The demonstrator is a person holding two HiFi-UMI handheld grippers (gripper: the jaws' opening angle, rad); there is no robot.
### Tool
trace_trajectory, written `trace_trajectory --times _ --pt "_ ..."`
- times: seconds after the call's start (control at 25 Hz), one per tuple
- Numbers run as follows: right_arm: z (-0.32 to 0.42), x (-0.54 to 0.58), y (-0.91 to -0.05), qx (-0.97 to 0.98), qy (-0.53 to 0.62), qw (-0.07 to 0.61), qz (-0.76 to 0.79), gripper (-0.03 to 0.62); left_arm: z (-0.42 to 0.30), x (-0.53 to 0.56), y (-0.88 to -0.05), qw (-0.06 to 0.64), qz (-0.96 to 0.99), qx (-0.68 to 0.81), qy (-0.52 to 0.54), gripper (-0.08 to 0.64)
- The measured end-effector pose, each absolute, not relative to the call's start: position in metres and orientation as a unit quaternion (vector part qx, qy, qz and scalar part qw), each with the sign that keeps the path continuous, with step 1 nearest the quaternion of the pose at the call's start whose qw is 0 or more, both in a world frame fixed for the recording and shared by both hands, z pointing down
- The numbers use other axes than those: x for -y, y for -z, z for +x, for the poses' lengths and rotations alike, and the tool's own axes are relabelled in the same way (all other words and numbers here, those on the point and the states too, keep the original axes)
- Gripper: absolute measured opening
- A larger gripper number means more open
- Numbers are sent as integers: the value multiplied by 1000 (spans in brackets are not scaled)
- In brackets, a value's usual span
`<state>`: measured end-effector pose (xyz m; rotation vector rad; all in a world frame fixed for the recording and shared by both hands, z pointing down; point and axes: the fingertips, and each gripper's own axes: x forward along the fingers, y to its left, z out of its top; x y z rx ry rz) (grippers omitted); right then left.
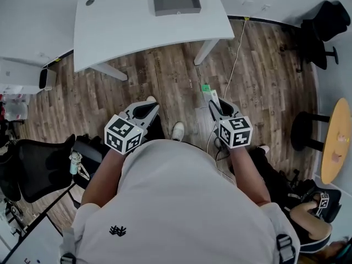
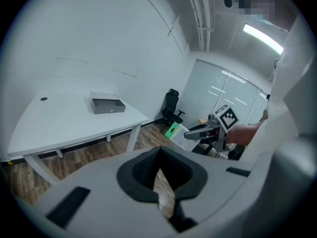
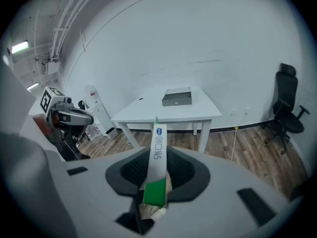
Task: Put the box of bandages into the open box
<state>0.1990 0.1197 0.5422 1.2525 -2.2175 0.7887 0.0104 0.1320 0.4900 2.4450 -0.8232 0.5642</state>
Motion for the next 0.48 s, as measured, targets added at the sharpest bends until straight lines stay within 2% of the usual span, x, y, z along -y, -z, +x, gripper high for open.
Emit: trace_trajectory --times 0.48 --pt "186 -15 -520 764 -304 210 528 94 -24 -27 -478 221 925 250 -185 6"
